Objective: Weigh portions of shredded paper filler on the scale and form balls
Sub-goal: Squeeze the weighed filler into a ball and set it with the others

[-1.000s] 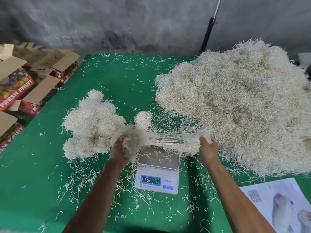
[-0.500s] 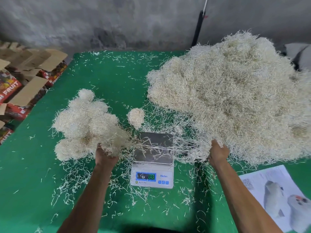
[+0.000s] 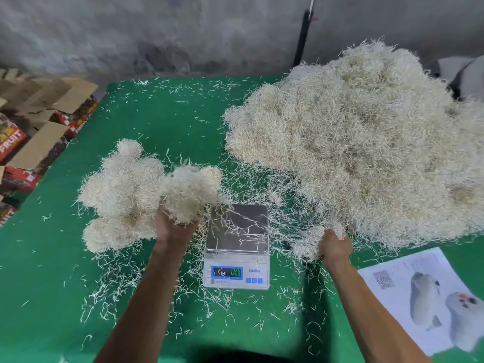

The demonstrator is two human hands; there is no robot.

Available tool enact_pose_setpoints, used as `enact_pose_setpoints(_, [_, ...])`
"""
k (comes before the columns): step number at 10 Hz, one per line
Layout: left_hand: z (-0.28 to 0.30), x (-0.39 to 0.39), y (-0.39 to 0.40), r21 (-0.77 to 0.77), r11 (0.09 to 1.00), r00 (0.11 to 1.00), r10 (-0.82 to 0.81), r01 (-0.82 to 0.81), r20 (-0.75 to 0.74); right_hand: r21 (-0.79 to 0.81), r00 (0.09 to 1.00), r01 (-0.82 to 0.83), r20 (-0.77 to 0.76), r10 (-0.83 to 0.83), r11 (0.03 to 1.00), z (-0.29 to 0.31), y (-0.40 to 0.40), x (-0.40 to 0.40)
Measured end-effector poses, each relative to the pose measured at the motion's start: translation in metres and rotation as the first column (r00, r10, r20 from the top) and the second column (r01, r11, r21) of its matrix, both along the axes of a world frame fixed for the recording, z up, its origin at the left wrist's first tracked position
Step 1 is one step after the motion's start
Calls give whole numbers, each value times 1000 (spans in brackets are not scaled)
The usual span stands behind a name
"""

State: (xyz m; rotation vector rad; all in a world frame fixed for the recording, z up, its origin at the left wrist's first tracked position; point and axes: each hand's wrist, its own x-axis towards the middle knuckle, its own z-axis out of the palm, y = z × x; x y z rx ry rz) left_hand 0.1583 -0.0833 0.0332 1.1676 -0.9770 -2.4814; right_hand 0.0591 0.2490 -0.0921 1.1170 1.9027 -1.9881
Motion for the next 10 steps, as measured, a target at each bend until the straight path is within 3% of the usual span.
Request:
enact_pose_setpoints(1, [-6,-8,14,29,991,991,-132,132,-16,-93,999,51,17,-50,994,-5,-9,9])
enact_pose_setpoints(2, [-25,-2,36,-140,976,983,-155,168,97,-95,1000,24,20,-22,995,-10,-20,16])
enact_pose_setpoints(3, [-35,-8,55,-103,939,938,-312,328,150,5,996,-88,30,88,996,-15,-26,24])
enact_pose_setpoints(4, [-52,-12,59,-419,777,853,-277,470,442,13,990,-141,27,140,990,-20,-26,30])
enact_pose_setpoints(5, [-54,-5,55,-640,506,806,-231,578,545,9,986,-168,-5,169,986,-25,-24,35])
enact_pose_setpoints(6, [-58,6,42,-759,408,850,-95,508,518,19,986,-164,1,164,986,-25,-30,41])
enact_pose_setpoints(7, [-62,15,33,-766,382,836,-31,516,548,17,978,-205,-39,206,979,-31,-33,44])
enact_pose_setpoints(8, [-68,24,30,-750,354,812,-44,558,583,266,887,-392,-146,439,880,-28,-41,54])
enact_pose_setpoints(9, [-73,26,31,-707,501,852,-132,499,507,663,618,-543,-99,780,515,-24,-44,63])
enact_pose_setpoints(10, [-76,22,37,-689,577,891,-180,440,418,801,324,-598,201,925,36,-28,-49,67])
